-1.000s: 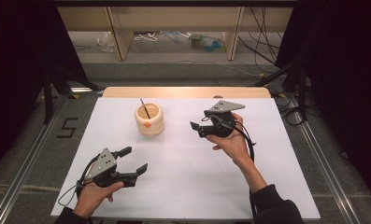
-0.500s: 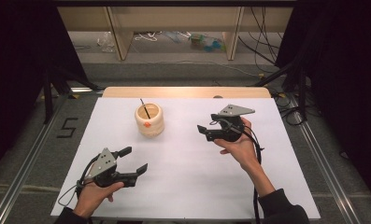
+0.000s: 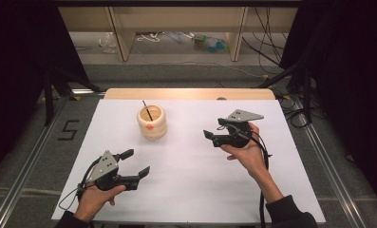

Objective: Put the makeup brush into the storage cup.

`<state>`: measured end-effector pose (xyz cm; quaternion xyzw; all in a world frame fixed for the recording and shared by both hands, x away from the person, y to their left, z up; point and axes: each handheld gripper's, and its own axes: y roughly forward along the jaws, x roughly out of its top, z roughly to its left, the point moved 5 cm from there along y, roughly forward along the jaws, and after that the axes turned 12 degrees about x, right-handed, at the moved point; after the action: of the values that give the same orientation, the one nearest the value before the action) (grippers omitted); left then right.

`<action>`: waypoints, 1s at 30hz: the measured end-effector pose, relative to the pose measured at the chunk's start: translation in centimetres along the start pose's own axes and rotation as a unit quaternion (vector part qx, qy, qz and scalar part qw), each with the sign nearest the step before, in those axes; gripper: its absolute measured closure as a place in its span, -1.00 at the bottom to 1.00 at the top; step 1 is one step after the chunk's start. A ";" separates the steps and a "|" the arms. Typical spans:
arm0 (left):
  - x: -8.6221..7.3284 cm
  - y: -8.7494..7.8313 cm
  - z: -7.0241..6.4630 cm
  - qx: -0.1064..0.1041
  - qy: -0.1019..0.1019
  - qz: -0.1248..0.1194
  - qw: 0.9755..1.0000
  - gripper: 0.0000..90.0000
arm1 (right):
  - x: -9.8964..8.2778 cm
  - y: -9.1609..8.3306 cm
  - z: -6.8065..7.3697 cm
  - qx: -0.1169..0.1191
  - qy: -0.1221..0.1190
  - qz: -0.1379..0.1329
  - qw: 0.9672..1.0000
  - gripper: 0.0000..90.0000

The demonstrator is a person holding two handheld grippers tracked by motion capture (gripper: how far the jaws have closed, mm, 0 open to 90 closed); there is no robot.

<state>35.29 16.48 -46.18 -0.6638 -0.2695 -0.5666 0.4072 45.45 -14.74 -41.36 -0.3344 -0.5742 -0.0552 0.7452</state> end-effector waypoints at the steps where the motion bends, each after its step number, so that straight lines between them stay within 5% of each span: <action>1: 0.0 0.0 -0.1 0.001 -0.006 0.000 1.000 -0.64 | 0.0 0.0 0.0 0.002 0.000 -0.002 1.000 -0.41; 30: 0.0 0.0 0.0 -0.001 0.001 0.002 1.000 -0.64 | -1.2 -1.7 0.2 -0.006 0.004 -0.017 1.000 -0.56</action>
<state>35.26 16.47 -46.21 -0.6638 -0.2672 -0.5672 0.4077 44.09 -16.27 -41.70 -0.3288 -0.5768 -0.0730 0.7442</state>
